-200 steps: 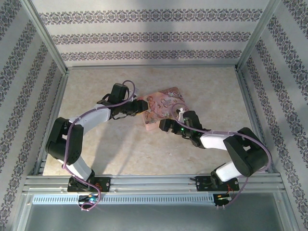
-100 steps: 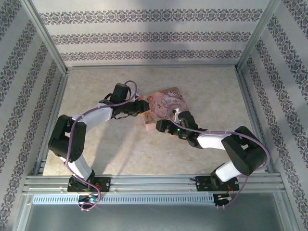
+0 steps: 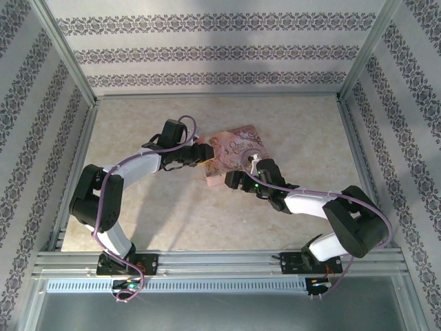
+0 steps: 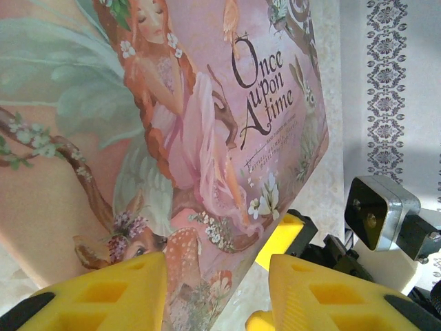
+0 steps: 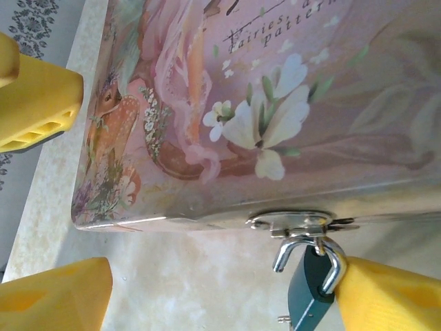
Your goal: Unlock a padlock with a key
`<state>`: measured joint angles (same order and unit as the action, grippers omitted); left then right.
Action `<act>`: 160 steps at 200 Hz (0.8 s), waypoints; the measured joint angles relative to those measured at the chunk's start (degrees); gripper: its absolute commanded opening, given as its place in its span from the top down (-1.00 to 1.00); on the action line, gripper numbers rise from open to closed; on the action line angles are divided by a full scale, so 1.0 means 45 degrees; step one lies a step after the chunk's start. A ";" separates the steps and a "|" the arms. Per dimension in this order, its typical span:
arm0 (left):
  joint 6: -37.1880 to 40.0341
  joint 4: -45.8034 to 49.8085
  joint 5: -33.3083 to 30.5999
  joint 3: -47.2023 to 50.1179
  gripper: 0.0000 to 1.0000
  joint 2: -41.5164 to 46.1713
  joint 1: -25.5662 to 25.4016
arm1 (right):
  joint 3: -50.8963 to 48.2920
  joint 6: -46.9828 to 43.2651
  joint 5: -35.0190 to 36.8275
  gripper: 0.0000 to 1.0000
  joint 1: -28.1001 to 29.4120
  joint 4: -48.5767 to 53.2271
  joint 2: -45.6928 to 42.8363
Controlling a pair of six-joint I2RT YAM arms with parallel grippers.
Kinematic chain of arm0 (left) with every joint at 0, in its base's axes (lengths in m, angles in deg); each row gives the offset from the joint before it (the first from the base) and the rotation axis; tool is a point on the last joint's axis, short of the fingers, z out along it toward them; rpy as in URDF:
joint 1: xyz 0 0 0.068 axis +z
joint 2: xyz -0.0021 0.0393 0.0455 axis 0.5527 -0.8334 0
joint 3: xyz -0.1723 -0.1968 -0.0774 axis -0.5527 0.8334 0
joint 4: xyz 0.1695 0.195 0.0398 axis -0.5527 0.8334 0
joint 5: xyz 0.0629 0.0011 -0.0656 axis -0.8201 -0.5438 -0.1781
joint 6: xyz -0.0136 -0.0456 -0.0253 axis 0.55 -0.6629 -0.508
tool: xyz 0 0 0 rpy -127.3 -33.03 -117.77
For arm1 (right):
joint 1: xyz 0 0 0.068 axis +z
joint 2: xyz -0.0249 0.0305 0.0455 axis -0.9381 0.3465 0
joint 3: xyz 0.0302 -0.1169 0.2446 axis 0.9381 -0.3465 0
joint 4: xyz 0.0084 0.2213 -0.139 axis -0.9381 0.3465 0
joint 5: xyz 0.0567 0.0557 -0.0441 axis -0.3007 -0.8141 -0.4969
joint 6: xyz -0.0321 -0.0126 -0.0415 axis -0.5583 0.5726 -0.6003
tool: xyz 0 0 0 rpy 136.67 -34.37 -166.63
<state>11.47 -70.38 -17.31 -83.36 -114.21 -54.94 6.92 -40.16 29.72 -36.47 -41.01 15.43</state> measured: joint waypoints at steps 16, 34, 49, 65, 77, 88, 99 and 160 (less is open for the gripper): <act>0.0000 -0.0005 -0.0005 0.0000 0.14 -0.0015 0.0000 | 0.0000 -0.0039 -0.0015 -0.42 0.0000 -0.0005 0.0019; 0.0000 -0.0015 0.0000 0.0000 0.14 -0.0092 0.0000 | 0.0000 -0.0058 -0.0053 -0.34 0.0000 -0.0039 0.0073; 0.0000 -0.0015 -0.0005 0.0000 0.14 -0.0141 0.0000 | 0.0000 -0.0068 -0.0053 -0.28 0.0000 -0.0039 0.0170; 0.0000 -0.0039 -0.0005 0.0000 0.14 -0.0141 0.0000 | 0.0000 -0.0068 -0.0053 -0.24 0.0000 -0.0053 0.0267; 0.0000 -0.0049 -0.0005 0.0000 0.14 -0.0141 0.0000 | 0.0000 -0.0068 -0.0053 -0.19 -0.0005 -0.0117 0.0384; -0.0005 -0.0058 -0.0005 0.0000 0.14 -0.0141 0.0000 | 0.0000 -0.0058 -0.0049 -0.15 -0.0005 -0.0175 0.0520; -0.0005 -0.0073 -0.0005 0.0000 0.14 -0.0141 0.0000 | 0.0000 -0.0063 -0.0053 -0.11 -0.0005 -0.0228 0.0665; -0.0005 -0.0097 -0.0005 0.0000 0.14 -0.0141 0.0000 | 0.0000 -0.0058 -0.0034 0.10 -0.0029 -0.0316 0.0860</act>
<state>11.45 -70.82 -17.33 -83.36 -114.84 -54.94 6.92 -40.42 29.56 -36.60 -42.43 19.29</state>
